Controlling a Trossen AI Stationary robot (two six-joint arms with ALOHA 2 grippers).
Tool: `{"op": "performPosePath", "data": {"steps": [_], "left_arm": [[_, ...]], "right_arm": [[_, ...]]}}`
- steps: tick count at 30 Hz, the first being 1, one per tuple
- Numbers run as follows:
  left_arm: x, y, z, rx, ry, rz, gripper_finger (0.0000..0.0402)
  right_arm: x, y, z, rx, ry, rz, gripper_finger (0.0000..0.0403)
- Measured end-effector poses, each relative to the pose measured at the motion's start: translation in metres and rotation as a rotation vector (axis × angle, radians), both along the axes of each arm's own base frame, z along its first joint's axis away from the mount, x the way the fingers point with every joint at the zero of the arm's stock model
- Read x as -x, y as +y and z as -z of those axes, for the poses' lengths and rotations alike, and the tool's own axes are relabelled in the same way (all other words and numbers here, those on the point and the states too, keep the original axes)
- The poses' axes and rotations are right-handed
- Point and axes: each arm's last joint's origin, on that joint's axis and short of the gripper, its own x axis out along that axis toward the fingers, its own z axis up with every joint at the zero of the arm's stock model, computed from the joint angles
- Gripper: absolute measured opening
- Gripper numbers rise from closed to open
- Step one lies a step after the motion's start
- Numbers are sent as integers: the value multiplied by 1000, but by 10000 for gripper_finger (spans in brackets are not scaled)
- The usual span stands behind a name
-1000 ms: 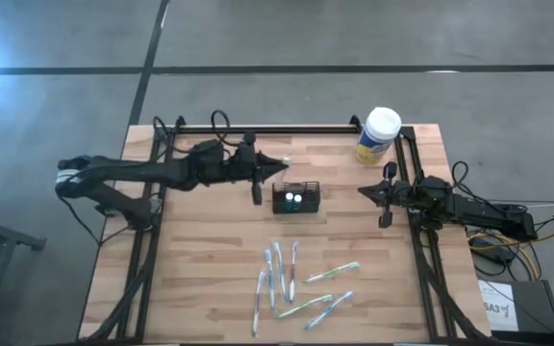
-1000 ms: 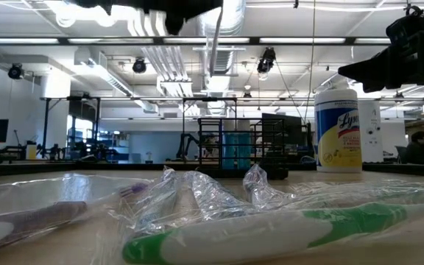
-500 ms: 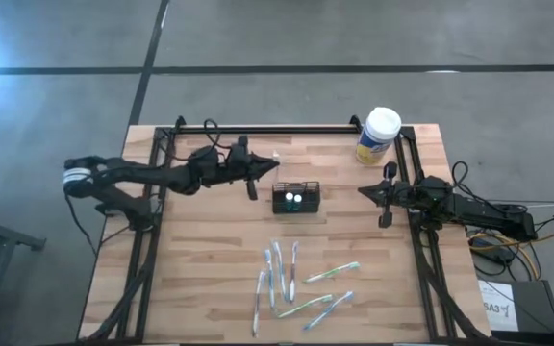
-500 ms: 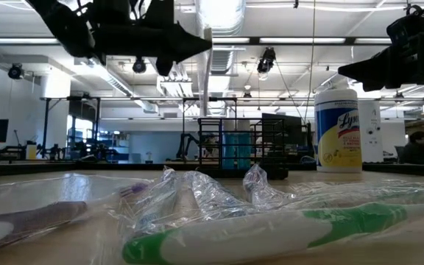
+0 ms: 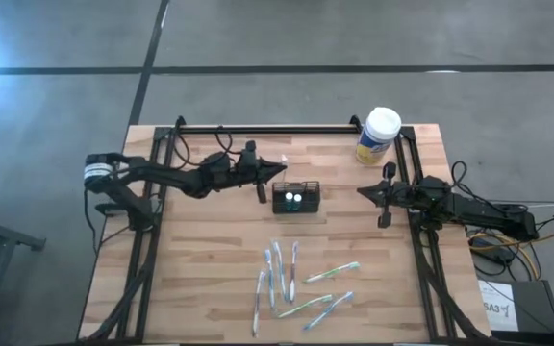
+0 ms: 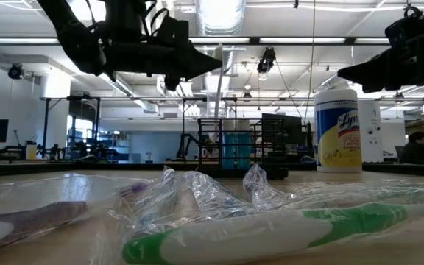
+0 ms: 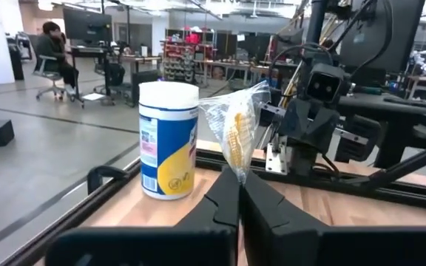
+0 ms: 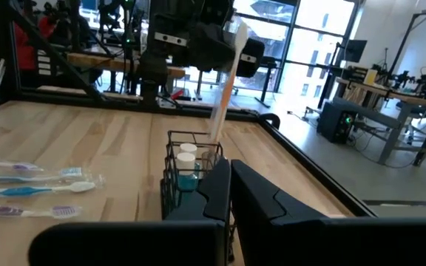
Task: Pick & Place toothbrushing station
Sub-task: Put the orange toothbrush into the black wire organizer
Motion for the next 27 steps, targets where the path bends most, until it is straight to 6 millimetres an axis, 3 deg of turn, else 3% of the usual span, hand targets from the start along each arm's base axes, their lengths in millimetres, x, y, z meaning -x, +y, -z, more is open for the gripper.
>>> {"op": "performPosePath", "data": {"steps": [27], "left_arm": [[-6, -6, 42, 12, 138, 24, 4]], "right_arm": [[-1, 0, 1, -5, 10, 0, 8]]}}
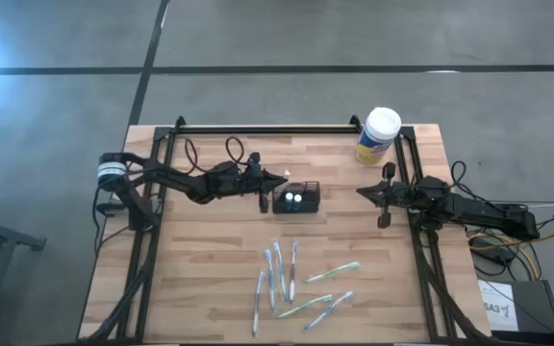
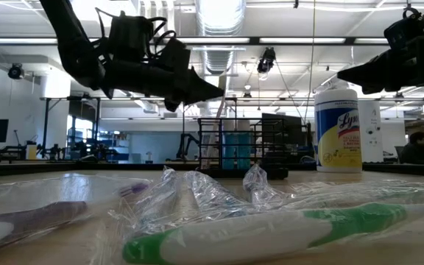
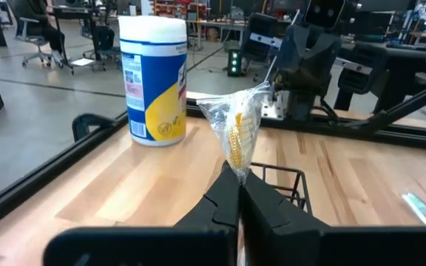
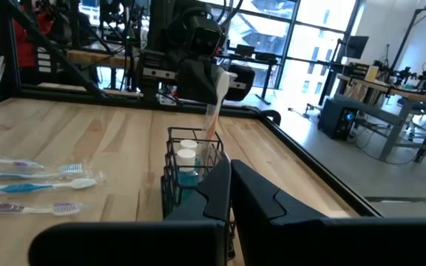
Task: Pick & Place toothbrushing station
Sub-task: Put the orange toothbrush into the black wire organizer, then put the left violet toothbrush into the black wire organizer
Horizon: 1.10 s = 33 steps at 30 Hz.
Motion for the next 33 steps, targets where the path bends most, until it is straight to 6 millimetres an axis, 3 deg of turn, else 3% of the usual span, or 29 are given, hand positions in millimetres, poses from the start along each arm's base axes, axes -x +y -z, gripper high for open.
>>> {"op": "performPosePath", "data": {"steps": [5, 10, 21, 27, 33], "left_arm": [[-1, 0, 2, 18, 3, -1, 15], [-1, 0, 3, 20, 5, -1, 55], [0, 0, -1, 20, -10, 0, 235], [9, -5, -27, 26, -76, 28, 303], [31, -19, -65, 59, -43, 59, 313]], "right_arm": [[0, 0, 0, 0, 0, 0, 8], [0, 0, 0, 0, 1, 0, 8], [0, 0, 0, -1, 4, 0, 8], [0, 0, 0, -25, 0, 0, 8], [0, 0, 2, -31, 15, 0, 8]]}}
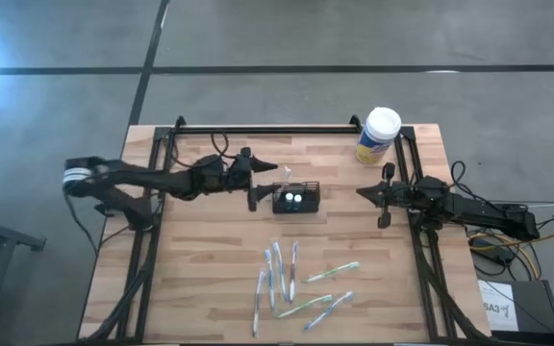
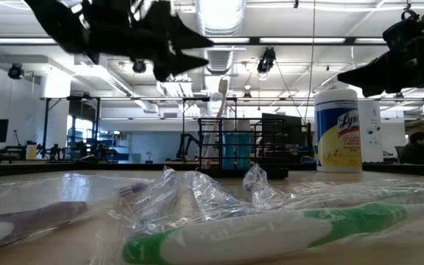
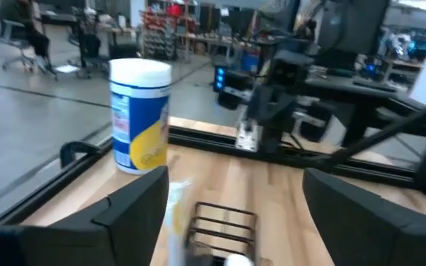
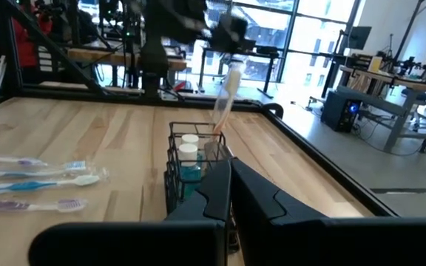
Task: Pick & Place toothbrushing station
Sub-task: Put the left violet toothbrush into the black wire organizer
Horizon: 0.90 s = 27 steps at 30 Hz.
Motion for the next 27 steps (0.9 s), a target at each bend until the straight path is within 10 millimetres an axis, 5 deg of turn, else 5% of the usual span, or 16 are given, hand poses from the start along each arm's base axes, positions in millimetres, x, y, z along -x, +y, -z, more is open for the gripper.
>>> {"op": "performPosePath", "data": {"steps": [9, 14, 19, 27], "left_arm": [[32, -62, -57, -82, 331, -256, 290], [44, -90, -73, -5, 411, -306, 259], [50, -107, -65, 121, 419, -273, 180], [51, -128, -25, 268, 490, -202, 13]], "right_arm": [[0, 0, 1, -20, 6, 0, 8], [0, 0, 1, -25, 4, 1, 8], [0, 0, 1, -27, 4, 0, 8], [0, 0, 1, -53, -2, 1, 8]]}}
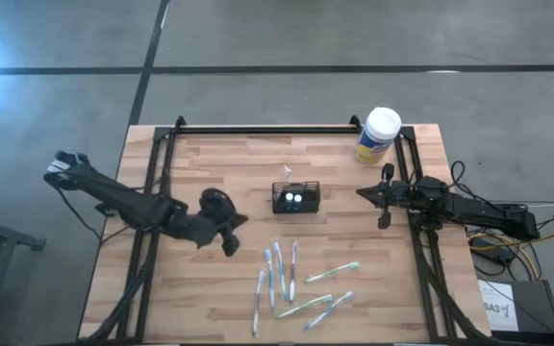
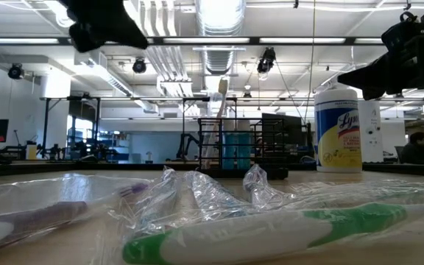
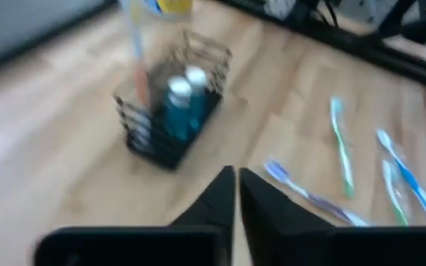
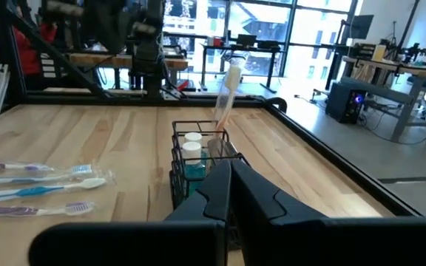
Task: Pick & Place toothbrushing station
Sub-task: Put the left violet toothbrush into the black wire organizer
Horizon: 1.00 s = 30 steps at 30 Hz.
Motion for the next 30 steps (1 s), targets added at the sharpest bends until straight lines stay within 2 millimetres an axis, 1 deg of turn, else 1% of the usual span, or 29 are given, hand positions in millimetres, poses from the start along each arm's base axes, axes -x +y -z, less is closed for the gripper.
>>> {"op": "performPosePath", "data": {"steps": [5, 9, 13, 18, 20, 25, 27, 30], "left_arm": [[-19, -21, 27, 156, 37, 59, 11], [-34, -36, 54, 332, 125, 49, 4], [-51, -53, 69, 415, 205, 66, 12], [-77, -73, 72, 496, 303, 136, 53], [-87, -79, 73, 500, 384, 132, 74], [-104, -88, 71, 409, 658, 55, 138], [-112, -93, 70, 376, 725, 33, 165], [-125, -99, 71, 346, 773, 53, 200]], "right_arm": [[0, 0, 0, 0, 0, 1, 8], [0, 0, 0, 0, 0, 0, 8], [0, 0, 0, 1, 2, 0, 8], [0, 0, 0, 6, 3, 0, 8], [0, 0, 0, 7, 3, 0, 8], [0, 0, 0, 9, 4, 0, 8], [0, 0, 0, 11, 4, 0, 8], [0, 0, 0, 14, 4, 0, 8]]}}
